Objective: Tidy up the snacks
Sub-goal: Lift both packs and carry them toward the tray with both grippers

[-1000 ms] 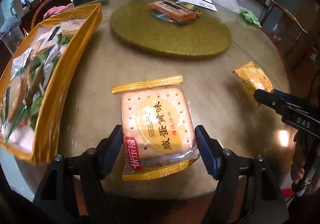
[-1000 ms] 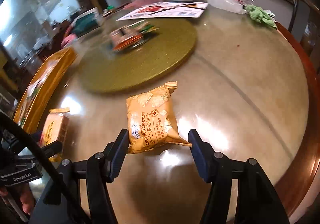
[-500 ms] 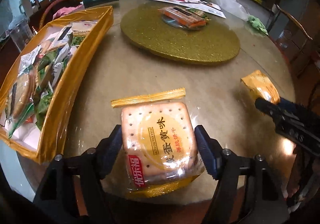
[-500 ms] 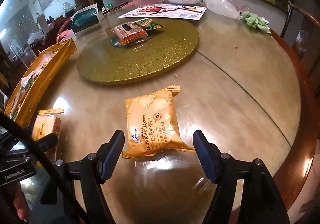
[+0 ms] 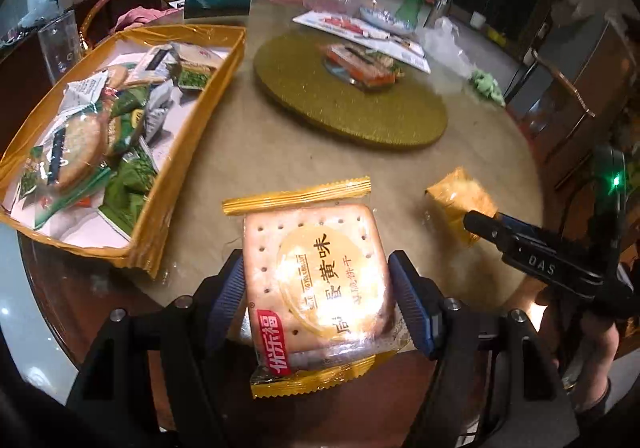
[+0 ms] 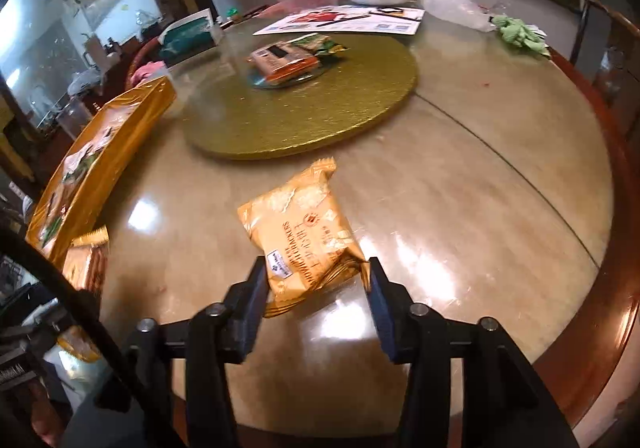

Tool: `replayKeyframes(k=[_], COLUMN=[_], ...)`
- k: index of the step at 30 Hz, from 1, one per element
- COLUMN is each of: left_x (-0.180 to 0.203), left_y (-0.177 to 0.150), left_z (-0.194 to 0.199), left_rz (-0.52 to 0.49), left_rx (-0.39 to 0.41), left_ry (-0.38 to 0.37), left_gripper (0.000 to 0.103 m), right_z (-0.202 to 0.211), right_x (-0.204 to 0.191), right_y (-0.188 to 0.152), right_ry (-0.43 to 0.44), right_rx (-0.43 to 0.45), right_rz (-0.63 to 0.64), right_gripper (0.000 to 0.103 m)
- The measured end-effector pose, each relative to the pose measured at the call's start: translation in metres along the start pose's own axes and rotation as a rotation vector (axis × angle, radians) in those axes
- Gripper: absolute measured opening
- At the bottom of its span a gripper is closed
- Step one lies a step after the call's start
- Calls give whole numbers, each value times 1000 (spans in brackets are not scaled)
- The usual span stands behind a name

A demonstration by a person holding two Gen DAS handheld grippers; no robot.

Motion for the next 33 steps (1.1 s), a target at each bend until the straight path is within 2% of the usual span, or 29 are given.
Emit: replayKeyframes(k=[5,8,10,11,18,23,29,31,33], left_x=[0,-2,-6,-8,-40,-72,-128,-149,-172], left_y=[5,10,13,15,39,60,85,92,103], left_z=[13,22,29,33,57,70,86,86,78], left_rz=[2,13,27,35,115,182,267,294,340], left_rx=[22,39,48,52,111,167,224,233,198], left_ry=[-12,-25,-32,-41,-31,-8,48,58,73], left_gripper=[72,72,72,72,72,72,72,72,72], right_z=[17,3,-6,-11,-10,1,4,-3,-14], right_x=[-3,-13,-17,-18,-19,-36,-103,-125,-152], right_y=[10,14,13,11,13,30,75,89,105], right_ry=[5,4,-25,-72,-90,34,290,335,370], right_rx=[60,26,11,3,8,66,123,121,113], right_rz=[8,45,64,65,74,71,151,178,204], right_gripper=[71,71,62,50,42,41,41,41,41])
Point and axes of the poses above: each gripper's, at about its wrist camera, not at the fingertips, and z roughly against the way its jaws point, x to its right, y to its top, the point moved 1 cm from there along -z, roughly the way its jaws point, and after that the axes turned 7 degrees about z, right-handed, at the moved point
